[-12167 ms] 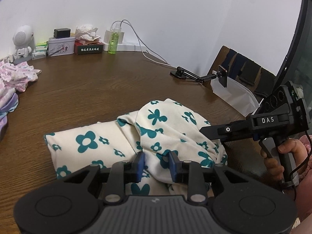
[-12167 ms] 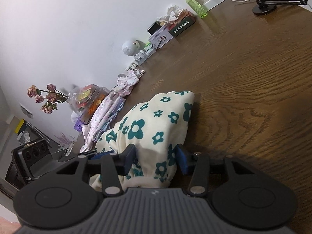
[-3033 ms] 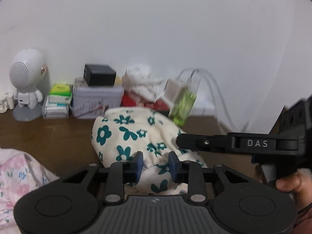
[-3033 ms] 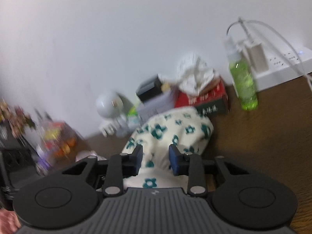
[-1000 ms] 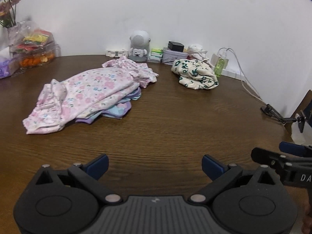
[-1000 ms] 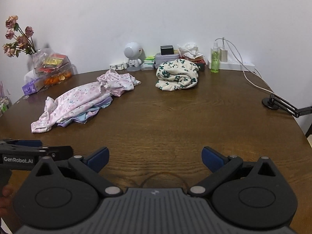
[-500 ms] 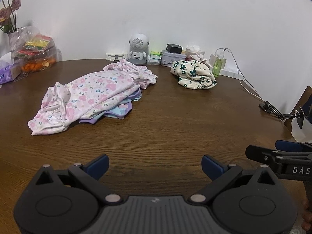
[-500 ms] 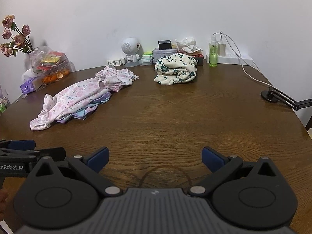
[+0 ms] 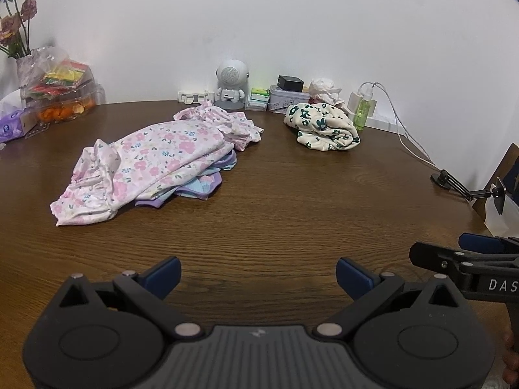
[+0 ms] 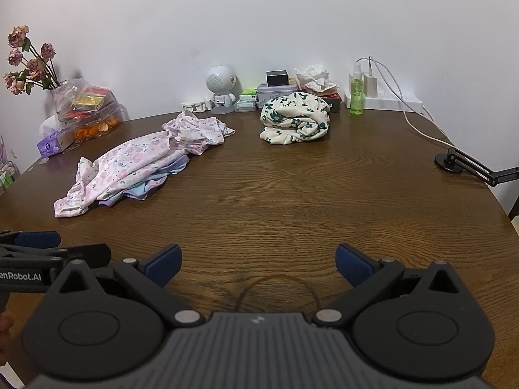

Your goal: Fold clothes

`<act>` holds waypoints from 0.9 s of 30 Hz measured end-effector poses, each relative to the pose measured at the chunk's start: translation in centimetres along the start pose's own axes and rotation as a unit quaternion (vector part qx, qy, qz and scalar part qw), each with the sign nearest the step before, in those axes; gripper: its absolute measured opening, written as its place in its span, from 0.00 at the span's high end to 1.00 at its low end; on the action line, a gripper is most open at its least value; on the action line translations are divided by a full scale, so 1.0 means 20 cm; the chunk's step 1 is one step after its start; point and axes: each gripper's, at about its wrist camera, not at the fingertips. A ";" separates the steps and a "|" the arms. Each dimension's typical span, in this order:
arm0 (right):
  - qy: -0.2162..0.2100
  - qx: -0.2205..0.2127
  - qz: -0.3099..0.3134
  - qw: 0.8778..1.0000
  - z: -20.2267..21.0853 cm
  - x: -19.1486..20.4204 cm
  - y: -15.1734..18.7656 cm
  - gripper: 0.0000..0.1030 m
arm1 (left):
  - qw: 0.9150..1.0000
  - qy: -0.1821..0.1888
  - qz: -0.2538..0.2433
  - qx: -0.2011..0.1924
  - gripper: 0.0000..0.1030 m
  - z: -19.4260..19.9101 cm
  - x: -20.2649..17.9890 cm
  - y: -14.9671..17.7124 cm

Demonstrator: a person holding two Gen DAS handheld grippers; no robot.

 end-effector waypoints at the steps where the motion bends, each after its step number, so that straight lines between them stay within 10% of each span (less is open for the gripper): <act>1: 0.000 0.000 0.000 1.000 0.00 0.00 0.00 0.00 | 1.000 0.000 0.000 0.000 0.01 0.00 0.00 0.00; 27: 0.000 0.000 0.004 1.000 0.01 0.01 0.00 0.00 | 1.000 0.002 0.002 0.001 0.01 0.00 0.01 0.00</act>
Point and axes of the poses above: each gripper's, at about its wrist camera, not at the fingertips, and z roughly against the way its jaws point, x to its left, y to its underside, and after that the axes turned 1 degree about -x, right-handed
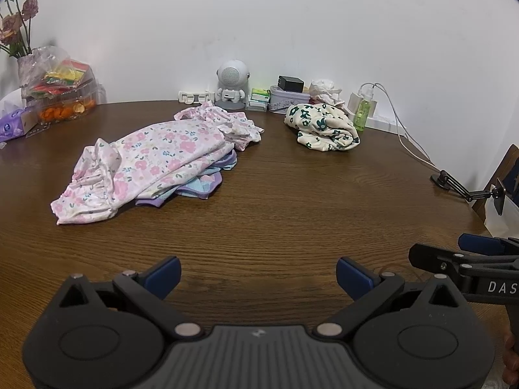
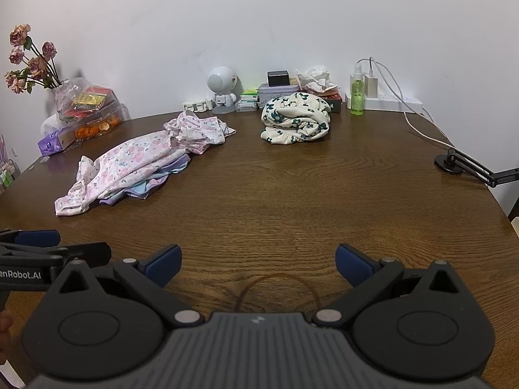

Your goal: Fold clothes

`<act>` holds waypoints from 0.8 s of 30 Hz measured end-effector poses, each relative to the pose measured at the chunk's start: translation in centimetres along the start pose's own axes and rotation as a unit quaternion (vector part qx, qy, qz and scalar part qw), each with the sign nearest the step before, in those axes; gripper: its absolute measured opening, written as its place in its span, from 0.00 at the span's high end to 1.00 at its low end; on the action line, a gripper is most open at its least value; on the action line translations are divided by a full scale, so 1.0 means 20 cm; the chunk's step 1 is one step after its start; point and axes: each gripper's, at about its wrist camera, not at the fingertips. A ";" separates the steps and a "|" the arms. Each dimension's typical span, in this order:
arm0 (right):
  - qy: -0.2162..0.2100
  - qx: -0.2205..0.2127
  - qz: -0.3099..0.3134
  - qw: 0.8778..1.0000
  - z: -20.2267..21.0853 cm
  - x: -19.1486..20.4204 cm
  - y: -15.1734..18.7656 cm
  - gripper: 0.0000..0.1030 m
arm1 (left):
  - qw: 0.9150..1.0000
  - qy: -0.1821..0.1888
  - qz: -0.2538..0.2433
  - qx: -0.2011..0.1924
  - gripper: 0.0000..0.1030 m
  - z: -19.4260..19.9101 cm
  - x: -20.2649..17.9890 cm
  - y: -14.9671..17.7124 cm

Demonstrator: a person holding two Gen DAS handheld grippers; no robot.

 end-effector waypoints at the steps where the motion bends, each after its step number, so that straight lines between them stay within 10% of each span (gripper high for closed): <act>1: 0.000 0.000 0.000 1.000 0.00 0.00 0.00 0.00 | 1.000 0.000 0.000 0.000 0.01 0.00 0.00 0.00; 24: 0.000 0.003 0.002 1.000 0.00 0.00 0.01 0.00 | 1.000 0.000 0.000 -0.001 0.01 0.00 0.00 0.00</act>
Point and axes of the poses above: each gripper's, at about its wrist camera, not at the fingertips, and z roughly against the way its jaws point, x to its left, y to its underside, and after that the axes turned 1 degree about -x, right-handed
